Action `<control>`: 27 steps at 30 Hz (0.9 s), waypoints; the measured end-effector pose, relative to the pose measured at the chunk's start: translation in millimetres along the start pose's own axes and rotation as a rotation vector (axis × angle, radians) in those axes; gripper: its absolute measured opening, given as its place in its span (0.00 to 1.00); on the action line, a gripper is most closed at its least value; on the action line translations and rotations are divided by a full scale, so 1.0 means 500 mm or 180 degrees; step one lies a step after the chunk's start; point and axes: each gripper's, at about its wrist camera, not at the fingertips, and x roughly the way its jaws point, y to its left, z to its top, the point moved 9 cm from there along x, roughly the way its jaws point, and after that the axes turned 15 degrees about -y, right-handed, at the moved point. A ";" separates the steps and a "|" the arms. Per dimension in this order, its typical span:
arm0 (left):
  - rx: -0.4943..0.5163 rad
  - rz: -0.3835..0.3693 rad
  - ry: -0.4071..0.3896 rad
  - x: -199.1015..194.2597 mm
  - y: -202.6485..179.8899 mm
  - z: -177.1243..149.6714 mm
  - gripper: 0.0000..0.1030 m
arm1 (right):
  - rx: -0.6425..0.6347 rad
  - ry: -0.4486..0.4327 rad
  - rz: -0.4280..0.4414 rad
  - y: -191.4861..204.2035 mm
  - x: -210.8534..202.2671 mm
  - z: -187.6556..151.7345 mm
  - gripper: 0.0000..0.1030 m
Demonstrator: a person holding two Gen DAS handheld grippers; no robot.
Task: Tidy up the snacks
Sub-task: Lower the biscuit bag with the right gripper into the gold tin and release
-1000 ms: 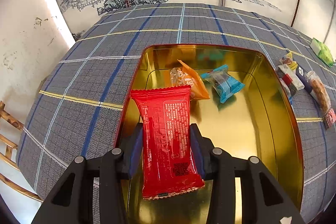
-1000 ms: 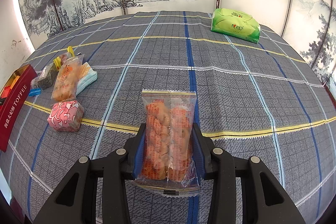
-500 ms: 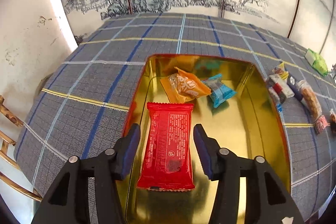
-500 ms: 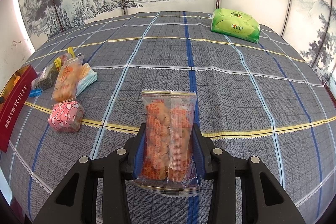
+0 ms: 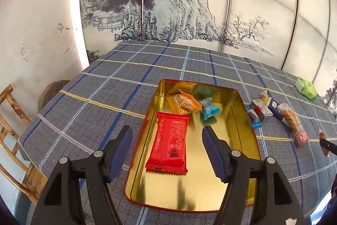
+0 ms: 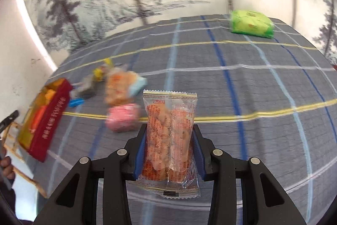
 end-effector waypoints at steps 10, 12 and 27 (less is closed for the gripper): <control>-0.0105 -0.0042 0.0006 -0.024 0.027 -0.010 0.63 | -0.0389 0.0151 0.1282 0.376 0.024 0.063 0.39; -0.0052 -0.0082 0.0052 -0.027 0.028 -0.014 0.64 | -0.0431 0.0229 0.1472 0.449 0.043 0.060 0.39; 0.0160 0.0144 -0.0027 -0.040 0.077 -0.010 0.82 | -0.0716 0.0928 0.1477 0.665 0.226 -0.034 0.39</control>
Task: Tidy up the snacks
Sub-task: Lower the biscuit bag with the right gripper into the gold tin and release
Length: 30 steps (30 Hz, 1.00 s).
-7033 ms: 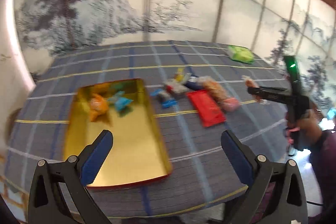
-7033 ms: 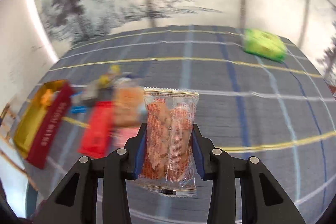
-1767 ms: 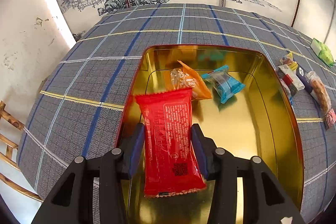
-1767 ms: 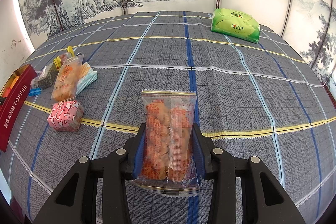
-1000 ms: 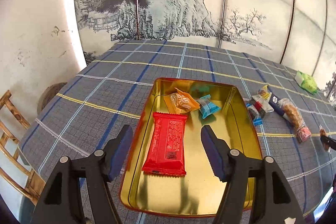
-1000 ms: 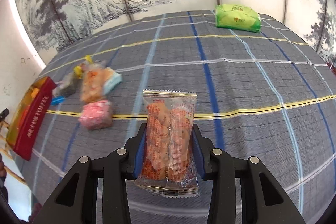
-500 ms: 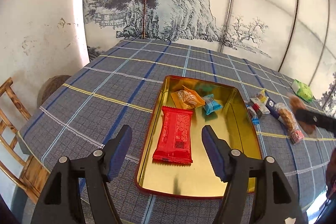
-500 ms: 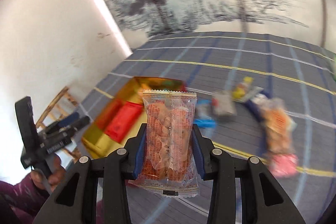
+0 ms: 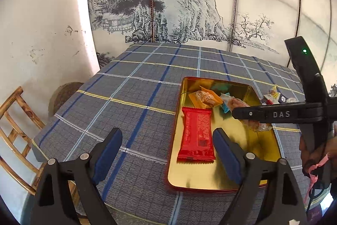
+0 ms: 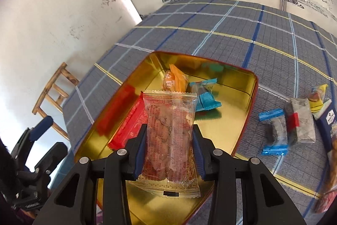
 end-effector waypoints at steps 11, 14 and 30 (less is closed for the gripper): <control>0.0044 0.0038 0.0064 0.011 0.014 -0.015 0.82 | -0.0100 0.0155 -0.0270 -0.007 0.050 0.005 0.39; 0.0045 0.0040 0.0069 0.010 0.013 -0.015 0.83 | -0.0101 0.0161 -0.0280 -0.005 0.055 0.005 0.39; 0.0058 0.0027 0.0109 0.013 0.018 -0.030 0.86 | -0.0190 0.0161 -0.0376 0.004 0.065 0.004 0.42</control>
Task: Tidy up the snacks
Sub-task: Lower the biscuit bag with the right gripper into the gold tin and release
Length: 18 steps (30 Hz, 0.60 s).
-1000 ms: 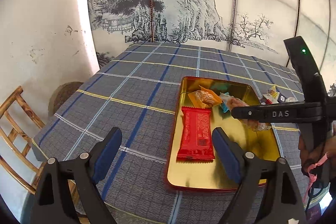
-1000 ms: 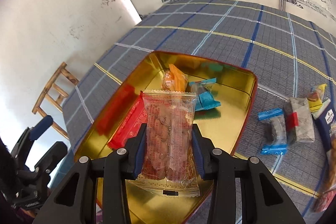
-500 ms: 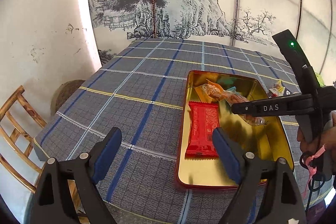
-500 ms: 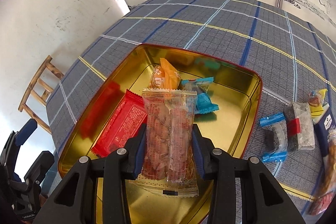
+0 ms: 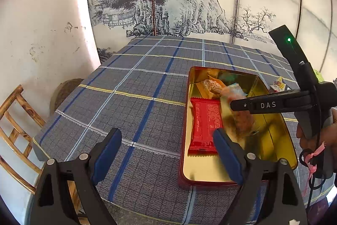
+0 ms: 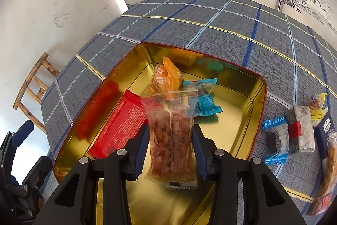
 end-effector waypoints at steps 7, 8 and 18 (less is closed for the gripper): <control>0.0012 -0.0009 0.0018 0.003 -0.002 -0.010 0.88 | 0.0050 -0.0031 0.0041 0.001 -0.004 -0.001 0.42; 0.0013 -0.0011 0.0024 0.003 -0.002 -0.011 0.88 | 0.0070 -0.0052 0.0064 0.002 -0.007 -0.001 0.42; 0.0051 -0.0008 0.0028 -0.001 -0.010 -0.012 0.88 | 0.0279 -0.0576 0.0366 0.006 -0.086 -0.001 0.44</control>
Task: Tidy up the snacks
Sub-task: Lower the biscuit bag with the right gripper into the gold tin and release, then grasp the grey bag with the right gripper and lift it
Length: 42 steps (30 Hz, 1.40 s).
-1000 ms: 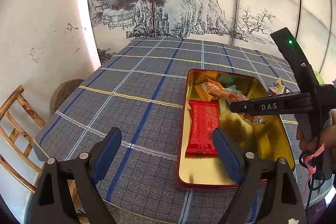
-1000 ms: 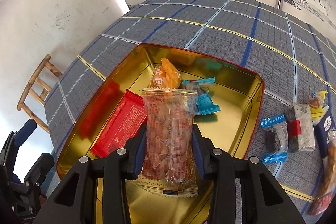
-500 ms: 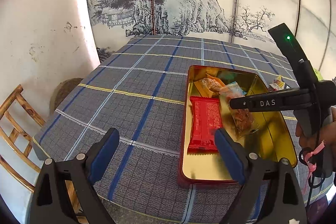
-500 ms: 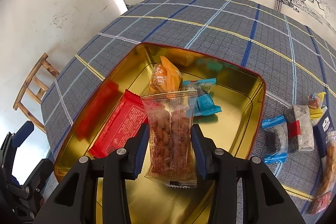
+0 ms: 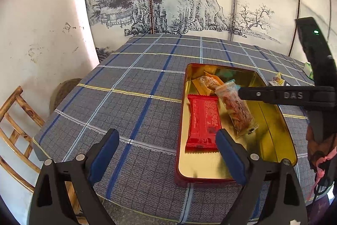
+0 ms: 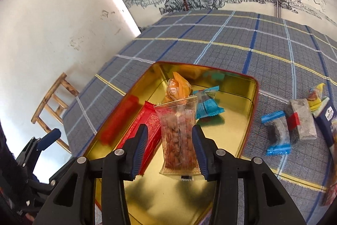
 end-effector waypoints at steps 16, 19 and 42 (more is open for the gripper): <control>0.0272 -0.0149 -0.0026 -0.019 -0.104 0.023 0.91 | 0.0062 -0.0225 -0.0642 -0.250 -0.134 0.005 0.44; 0.0331 -0.0161 -0.0023 -0.017 -0.116 0.028 0.92 | 0.0062 -0.0171 -0.0702 -0.282 -0.107 0.020 0.44; 0.0669 -0.0552 -0.0123 -0.042 -0.226 0.076 0.92 | 0.0579 -0.0530 -0.0978 -0.435 -0.328 -0.039 0.35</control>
